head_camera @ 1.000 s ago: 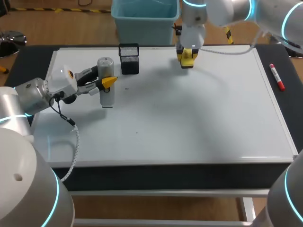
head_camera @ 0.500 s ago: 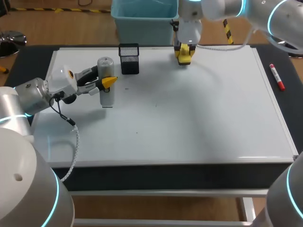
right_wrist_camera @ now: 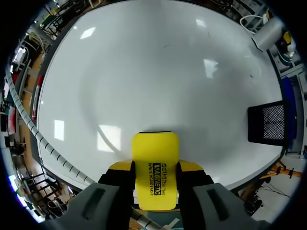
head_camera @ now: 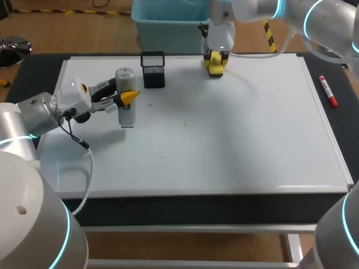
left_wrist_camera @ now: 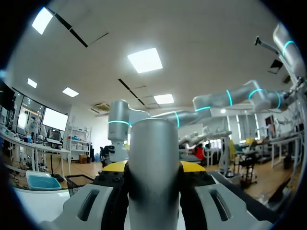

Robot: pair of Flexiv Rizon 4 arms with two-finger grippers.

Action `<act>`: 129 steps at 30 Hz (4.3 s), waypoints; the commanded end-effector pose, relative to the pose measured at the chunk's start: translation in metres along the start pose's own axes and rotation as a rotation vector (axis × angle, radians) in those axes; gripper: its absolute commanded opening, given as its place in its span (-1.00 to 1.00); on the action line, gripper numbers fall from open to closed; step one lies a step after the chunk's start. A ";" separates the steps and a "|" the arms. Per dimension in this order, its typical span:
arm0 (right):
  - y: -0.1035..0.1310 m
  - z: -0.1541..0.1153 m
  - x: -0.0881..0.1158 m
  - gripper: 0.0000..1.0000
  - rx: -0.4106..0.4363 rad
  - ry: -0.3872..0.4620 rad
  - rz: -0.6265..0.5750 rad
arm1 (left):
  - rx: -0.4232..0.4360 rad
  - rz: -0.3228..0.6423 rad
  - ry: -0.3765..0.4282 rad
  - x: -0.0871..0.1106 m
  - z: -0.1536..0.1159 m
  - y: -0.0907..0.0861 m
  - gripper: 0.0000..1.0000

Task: Pick up the inspection probe, press it on each red-marked spot on the whiteboard one by one, put down the probe, pick up the eraser, and wipe off all the red marks.

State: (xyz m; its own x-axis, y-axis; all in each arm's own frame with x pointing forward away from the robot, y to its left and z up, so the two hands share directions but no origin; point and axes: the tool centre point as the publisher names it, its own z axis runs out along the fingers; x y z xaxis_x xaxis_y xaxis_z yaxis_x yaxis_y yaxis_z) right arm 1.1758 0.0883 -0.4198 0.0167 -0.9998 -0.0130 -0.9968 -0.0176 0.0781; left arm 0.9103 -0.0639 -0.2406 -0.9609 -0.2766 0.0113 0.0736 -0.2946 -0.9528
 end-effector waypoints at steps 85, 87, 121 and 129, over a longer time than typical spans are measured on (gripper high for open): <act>0.070 -0.152 0.093 1.00 -0.287 -0.608 0.780 | 0.003 0.001 0.001 0.000 0.001 0.000 -1.00; 0.070 -0.152 0.093 1.00 -0.287 -0.608 0.780 | 0.003 0.001 0.001 0.000 0.001 0.000 -1.00; 0.070 -0.152 0.093 1.00 -0.287 -0.608 0.780 | 0.028 0.015 0.116 -0.047 0.038 -0.019 -1.00; 0.070 -0.152 0.093 1.00 -0.287 -0.608 0.780 | 0.046 0.048 0.168 -0.083 0.060 -0.046 -1.00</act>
State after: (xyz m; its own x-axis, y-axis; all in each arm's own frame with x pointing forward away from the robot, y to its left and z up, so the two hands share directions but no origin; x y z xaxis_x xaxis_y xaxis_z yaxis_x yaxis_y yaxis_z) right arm 1.1201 -0.0069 -0.2649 -0.7505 -0.5578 -0.3545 -0.6542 0.5511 0.5180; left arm 0.9847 -0.0790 -0.1848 -0.9772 -0.2010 -0.0691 0.1338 -0.3287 -0.9349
